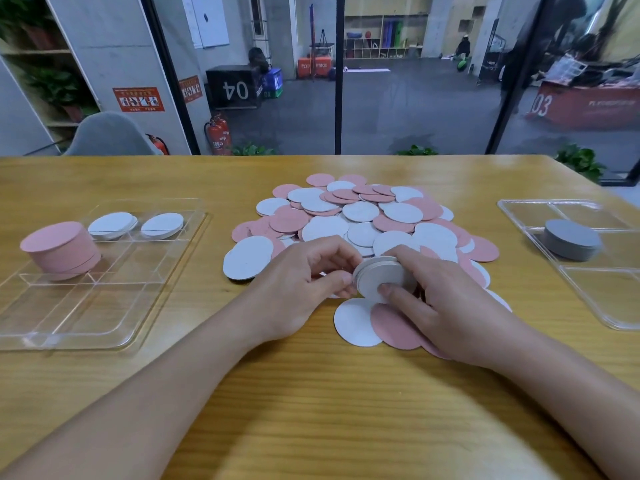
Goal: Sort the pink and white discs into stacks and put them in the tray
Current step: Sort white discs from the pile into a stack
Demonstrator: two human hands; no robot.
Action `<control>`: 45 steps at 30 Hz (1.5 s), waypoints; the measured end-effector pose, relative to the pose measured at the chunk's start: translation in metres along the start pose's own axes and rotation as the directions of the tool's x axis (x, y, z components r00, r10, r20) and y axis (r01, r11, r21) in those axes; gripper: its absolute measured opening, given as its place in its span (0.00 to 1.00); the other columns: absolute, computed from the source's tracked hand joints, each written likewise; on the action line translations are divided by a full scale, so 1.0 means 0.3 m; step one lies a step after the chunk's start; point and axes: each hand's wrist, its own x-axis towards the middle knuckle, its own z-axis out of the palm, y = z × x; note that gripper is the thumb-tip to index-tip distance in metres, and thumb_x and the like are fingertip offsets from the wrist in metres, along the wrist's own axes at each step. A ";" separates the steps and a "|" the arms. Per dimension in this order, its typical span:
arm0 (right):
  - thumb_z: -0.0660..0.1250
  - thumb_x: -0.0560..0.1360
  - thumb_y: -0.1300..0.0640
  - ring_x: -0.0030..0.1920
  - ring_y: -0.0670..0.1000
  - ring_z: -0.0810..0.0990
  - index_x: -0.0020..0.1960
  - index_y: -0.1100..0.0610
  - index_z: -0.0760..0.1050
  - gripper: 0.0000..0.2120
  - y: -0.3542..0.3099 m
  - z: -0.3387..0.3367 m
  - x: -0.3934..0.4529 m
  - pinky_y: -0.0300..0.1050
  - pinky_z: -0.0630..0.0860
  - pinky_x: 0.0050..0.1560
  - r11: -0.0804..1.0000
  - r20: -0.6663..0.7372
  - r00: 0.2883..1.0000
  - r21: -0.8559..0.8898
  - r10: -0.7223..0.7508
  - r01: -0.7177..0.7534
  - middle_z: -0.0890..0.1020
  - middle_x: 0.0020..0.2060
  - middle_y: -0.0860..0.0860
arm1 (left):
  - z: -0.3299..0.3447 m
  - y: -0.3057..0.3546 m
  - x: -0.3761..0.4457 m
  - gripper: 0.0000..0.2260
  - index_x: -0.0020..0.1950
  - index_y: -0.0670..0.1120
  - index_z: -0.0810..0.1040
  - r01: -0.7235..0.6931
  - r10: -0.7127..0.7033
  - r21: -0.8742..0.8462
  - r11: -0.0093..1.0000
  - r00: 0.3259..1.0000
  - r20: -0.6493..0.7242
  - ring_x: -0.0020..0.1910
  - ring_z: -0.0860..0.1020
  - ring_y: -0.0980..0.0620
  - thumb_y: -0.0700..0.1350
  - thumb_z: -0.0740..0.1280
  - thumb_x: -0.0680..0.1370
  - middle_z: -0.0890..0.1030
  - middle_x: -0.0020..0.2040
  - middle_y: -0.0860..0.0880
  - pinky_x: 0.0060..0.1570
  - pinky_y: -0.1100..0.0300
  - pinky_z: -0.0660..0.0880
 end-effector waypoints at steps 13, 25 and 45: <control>0.67 0.84 0.46 0.42 0.47 0.71 0.44 0.51 0.69 0.14 0.011 -0.004 0.014 0.43 0.62 0.35 0.995 -0.053 0.995 -0.045 0.081 -0.084 0.76 0.35 0.46 | -0.006 0.049 -0.034 0.22 0.62 0.68 0.84 0.083 -0.191 0.554 0.829 0.972 0.140 0.59 0.74 0.65 0.70 0.80 0.70 0.75 0.59 0.65 0.58 0.59 0.75; 0.66 0.84 0.46 0.43 0.46 0.72 0.45 0.49 0.70 0.12 0.011 -0.006 0.012 0.47 0.64 0.37 0.995 -0.038 0.996 -0.055 0.085 -0.087 0.76 0.37 0.45 | -0.070 0.031 -0.009 0.10 0.54 0.58 0.82 0.198 -0.173 0.325 0.925 0.979 -0.104 0.36 0.76 0.58 0.49 0.80 0.78 0.84 0.43 0.57 0.38 0.65 0.74; 0.67 0.83 0.46 0.41 0.47 0.72 0.42 0.47 0.67 0.14 0.018 -0.006 0.008 0.43 0.62 0.35 0.999 -0.034 0.999 -0.025 0.034 -0.035 0.75 0.34 0.45 | -0.094 -0.022 0.008 0.06 0.52 0.52 0.88 0.100 -0.067 0.162 0.982 0.978 -0.196 0.51 0.86 0.52 0.40 0.78 0.81 0.87 0.49 0.55 0.57 0.49 0.83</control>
